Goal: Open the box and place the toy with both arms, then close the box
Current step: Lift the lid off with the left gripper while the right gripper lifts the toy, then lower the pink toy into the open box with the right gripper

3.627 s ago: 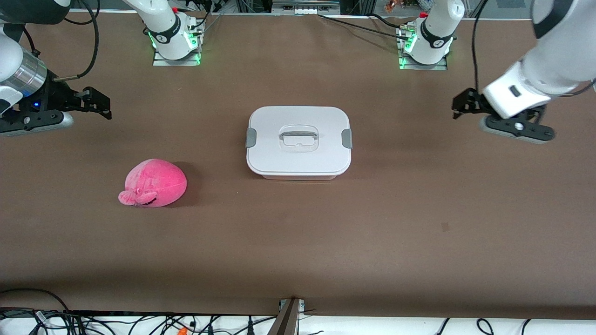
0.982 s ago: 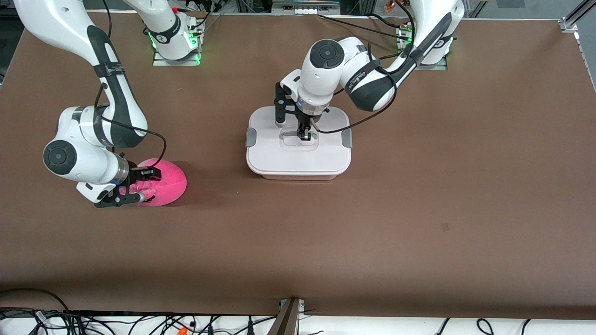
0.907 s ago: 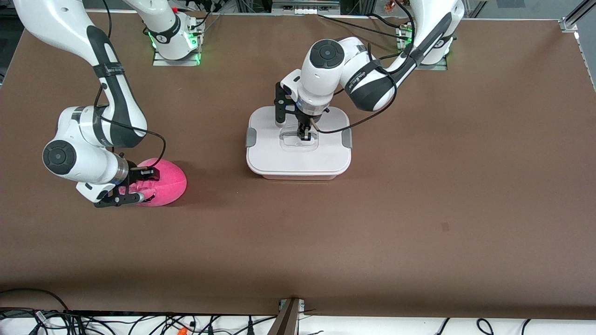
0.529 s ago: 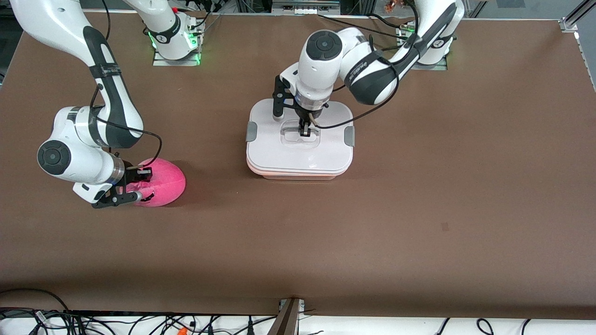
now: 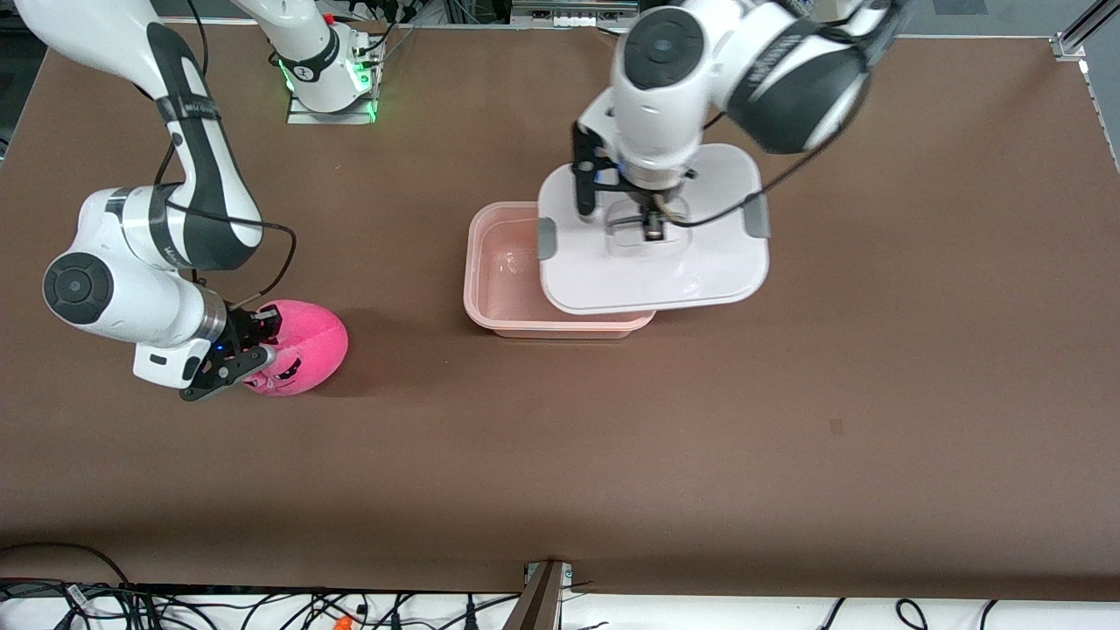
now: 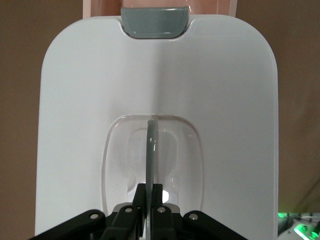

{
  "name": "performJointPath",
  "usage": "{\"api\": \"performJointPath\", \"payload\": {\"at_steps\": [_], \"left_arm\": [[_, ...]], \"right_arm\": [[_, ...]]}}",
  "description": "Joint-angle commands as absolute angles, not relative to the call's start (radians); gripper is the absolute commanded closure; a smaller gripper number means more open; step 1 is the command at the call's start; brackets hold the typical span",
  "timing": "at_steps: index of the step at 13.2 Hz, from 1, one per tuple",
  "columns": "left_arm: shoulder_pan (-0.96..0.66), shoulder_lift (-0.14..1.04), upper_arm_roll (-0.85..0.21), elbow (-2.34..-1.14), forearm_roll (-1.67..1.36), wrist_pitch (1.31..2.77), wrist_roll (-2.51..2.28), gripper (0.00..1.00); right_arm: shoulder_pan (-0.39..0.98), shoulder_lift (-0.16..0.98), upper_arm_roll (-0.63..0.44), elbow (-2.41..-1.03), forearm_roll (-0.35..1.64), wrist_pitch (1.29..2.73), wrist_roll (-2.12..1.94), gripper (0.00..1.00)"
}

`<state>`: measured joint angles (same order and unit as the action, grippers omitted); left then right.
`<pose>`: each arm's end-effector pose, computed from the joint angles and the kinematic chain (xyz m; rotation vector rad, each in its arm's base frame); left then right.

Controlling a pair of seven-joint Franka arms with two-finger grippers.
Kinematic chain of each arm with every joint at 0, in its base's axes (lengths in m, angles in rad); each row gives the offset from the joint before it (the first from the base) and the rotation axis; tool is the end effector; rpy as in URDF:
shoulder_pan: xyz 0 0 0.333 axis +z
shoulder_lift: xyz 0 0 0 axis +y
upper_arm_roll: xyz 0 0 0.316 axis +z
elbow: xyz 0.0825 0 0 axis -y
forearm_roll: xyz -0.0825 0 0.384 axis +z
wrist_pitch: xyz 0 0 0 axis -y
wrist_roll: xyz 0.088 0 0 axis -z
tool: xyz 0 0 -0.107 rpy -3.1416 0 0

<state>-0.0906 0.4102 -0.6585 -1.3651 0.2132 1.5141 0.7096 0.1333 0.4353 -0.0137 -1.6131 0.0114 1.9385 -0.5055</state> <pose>0.5306 -0.3636 0.5086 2.3209 -2.0499 -0.2778 0.6578 0.0809 0.3655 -2.9626 -0.9513 0.1665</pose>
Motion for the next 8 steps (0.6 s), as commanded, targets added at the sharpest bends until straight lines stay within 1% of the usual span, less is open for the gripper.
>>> {"api": "performJointPath", "payload": {"at_steps": [1,3,5,8], "left_arm": [[0.052,0.385,-0.67,-1.315,0.178,1.431,0.817,1.0],[0.183,0.376,-0.669,-1.308,0.179,1.419,0.999,1.0],[0.3,0.38,-0.661,-1.308,0.183,1.423,1.167,1.0],[0.385,0.396,-0.655,-1.315,0.221,1.427,1.327,1.0]], "right_arm": [[0.23,0.419,0.005,-1.476,-0.02,1.785,-0.59,1.0],[0.355,0.419,0.015,-1.384,-0.05,1.708,-0.597,1.0],[0.504,0.42,0.015,-1.339,-0.116,1.695,-0.6,1.0],[0.661,0.431,0.015,-1.304,-0.158,1.693,-0.603,1.0]]}}
